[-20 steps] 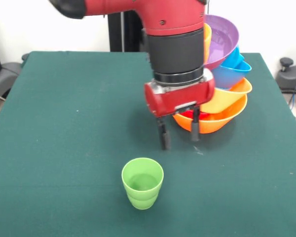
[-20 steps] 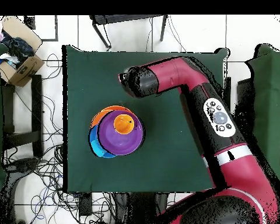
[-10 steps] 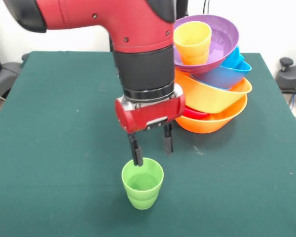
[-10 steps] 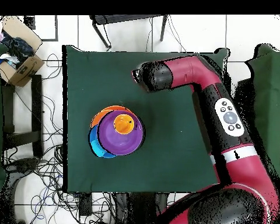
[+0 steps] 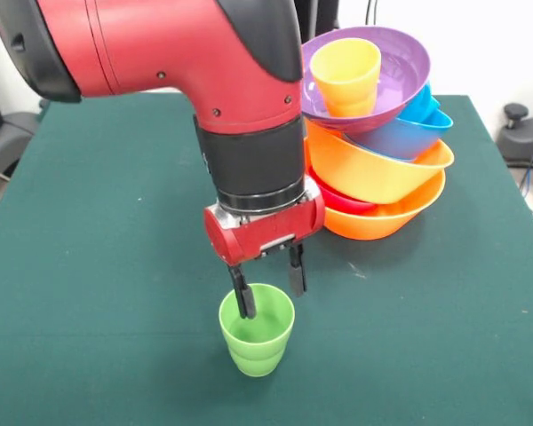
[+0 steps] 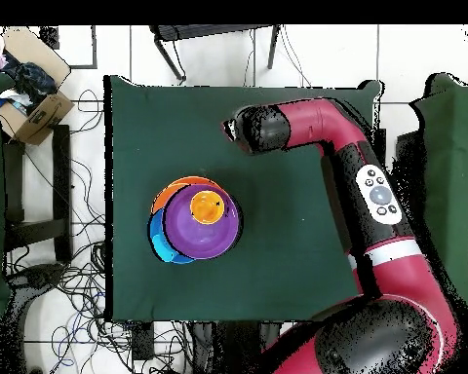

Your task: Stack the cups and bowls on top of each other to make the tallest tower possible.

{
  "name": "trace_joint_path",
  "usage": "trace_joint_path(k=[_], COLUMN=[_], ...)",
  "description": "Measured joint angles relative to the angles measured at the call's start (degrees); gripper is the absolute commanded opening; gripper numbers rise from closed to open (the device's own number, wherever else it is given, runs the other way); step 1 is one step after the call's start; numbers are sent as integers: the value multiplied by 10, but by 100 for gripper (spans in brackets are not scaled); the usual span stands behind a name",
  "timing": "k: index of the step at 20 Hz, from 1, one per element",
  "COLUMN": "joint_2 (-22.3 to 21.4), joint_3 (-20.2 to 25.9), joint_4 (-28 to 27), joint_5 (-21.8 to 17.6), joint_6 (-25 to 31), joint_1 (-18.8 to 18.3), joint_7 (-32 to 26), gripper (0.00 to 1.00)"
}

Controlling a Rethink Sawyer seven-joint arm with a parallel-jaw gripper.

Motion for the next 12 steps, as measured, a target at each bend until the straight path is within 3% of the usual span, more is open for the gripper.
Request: trace_joint_path(k=[12], joint_2=[18], joint_3=[-6], joint_4=[0], joint_5=[0], joint_6=[0], joint_1=[0], joint_7=[0], gripper=[100])
